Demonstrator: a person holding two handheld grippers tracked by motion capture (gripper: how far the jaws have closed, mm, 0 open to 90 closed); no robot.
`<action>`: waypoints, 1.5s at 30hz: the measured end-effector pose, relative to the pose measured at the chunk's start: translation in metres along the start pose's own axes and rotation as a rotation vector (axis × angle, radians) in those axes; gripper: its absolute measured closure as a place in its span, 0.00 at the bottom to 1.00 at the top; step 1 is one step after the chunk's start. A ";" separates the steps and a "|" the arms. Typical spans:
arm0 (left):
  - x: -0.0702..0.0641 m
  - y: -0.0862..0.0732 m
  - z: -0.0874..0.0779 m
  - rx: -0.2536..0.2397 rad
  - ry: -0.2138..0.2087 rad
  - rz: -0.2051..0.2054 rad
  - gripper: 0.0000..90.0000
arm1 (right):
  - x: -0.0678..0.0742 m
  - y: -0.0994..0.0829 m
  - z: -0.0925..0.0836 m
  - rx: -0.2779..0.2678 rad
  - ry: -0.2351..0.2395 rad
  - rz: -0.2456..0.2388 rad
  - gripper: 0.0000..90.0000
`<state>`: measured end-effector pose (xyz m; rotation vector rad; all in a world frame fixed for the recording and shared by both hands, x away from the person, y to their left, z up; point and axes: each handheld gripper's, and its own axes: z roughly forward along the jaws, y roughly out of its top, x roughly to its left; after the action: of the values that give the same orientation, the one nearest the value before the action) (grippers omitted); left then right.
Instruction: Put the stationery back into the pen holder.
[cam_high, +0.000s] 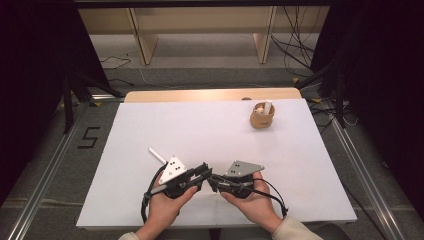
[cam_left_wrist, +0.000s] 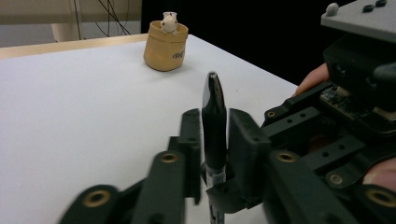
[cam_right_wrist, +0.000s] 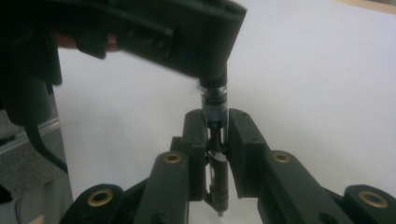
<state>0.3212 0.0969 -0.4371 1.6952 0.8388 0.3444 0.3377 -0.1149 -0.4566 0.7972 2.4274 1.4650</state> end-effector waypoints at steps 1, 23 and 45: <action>0.001 -0.001 0.000 0.000 0.007 0.008 0.71 | -0.001 0.001 0.000 -0.007 -0.002 0.006 0.87; 0.048 -0.023 -0.027 0.165 0.221 0.069 0.41 | -0.082 0.013 -0.028 -0.147 -0.249 0.147 0.87; 0.058 -0.027 -0.025 0.171 0.249 0.048 0.39 | -0.180 0.027 -0.059 -0.245 -0.571 0.254 0.87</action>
<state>0.3365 0.1570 -0.4656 1.8581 1.0347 0.5376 0.4723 -0.2469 -0.4229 1.2885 1.7415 1.3388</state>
